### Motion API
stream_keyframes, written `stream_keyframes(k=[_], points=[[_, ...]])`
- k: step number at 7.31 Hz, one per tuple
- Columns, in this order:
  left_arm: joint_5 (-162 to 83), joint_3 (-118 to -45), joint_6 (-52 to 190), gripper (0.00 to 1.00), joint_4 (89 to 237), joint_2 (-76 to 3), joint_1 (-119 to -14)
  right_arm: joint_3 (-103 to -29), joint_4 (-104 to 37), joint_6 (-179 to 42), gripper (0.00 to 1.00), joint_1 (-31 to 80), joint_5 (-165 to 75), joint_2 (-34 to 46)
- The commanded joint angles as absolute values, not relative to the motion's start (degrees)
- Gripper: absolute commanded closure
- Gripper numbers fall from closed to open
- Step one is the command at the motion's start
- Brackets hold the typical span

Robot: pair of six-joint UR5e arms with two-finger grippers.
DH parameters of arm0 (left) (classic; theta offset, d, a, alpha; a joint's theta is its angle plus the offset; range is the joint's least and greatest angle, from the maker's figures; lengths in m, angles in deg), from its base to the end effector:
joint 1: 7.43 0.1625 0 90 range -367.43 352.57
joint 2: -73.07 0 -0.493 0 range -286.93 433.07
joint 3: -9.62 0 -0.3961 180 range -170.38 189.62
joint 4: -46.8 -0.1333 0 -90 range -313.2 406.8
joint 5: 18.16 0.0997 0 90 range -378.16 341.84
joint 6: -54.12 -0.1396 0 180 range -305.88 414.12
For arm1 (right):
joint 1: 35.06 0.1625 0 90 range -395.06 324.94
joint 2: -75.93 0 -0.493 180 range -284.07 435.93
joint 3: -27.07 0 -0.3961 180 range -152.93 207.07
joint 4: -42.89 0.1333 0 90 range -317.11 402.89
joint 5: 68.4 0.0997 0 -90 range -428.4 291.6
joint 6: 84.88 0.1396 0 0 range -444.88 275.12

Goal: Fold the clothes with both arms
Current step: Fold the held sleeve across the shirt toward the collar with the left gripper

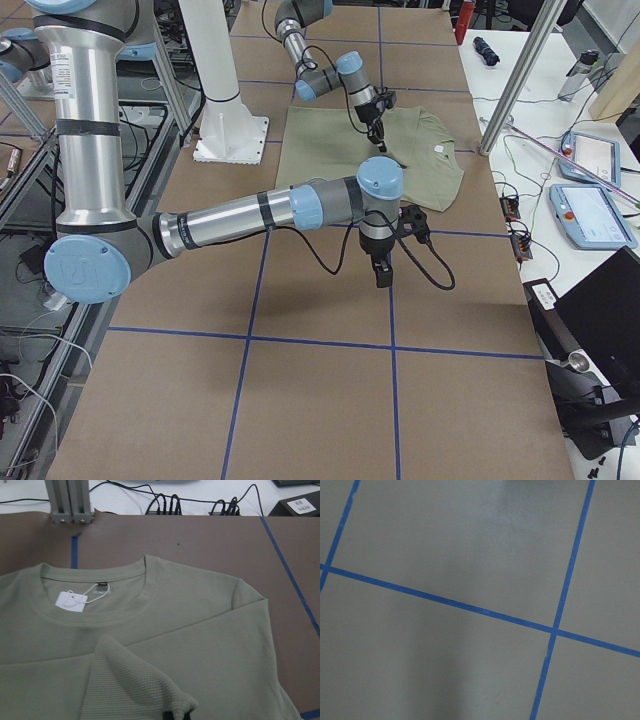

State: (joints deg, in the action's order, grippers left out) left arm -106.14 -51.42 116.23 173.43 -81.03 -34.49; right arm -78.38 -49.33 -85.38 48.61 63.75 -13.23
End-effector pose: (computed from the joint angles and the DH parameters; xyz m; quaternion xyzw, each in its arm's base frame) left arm 0.7663 -0.5467 0.0988 0.2831 0.5134 -0.0045 0.8101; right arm -0.0168 -0.5106 0.6205 0.0960 -0.3622 -0.0991 0.9218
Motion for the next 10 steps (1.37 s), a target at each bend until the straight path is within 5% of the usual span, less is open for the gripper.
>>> stream_keyframes(k=[1, 2, 4, 7, 10], points=[[-105.5, -49.1, 115.8, 1.0, 174.8, -83.3, -32.4, -78.4, -49.1, -85.3, 0.0, 48.6, 63.7, -13.4], [-105.5, -48.8, 115.4, 1.0, 175.2, -83.9, -32.2, -78.4, -49.0, -85.1, 0.0, 48.6, 63.7, -13.4], [-105.6, -48.5, 115.6, 0.0, 177.7, -84.0, -32.0, -78.5, -49.0, -84.3, 0.0, 48.6, 63.6, -13.2], [-111.4, -52.9, 110.8, 0.0, 170.4, -83.6, -35.4, -79.0, -48.9, -84.1, 0.0, 47.4, 64.9, -10.8], [-118.7, -75.6, 99.2, 0.0, 150.0, -71.1, -43.5, -79.0, -48.7, -66.2, 0.0, 37.5, 64.7, 0.2]])
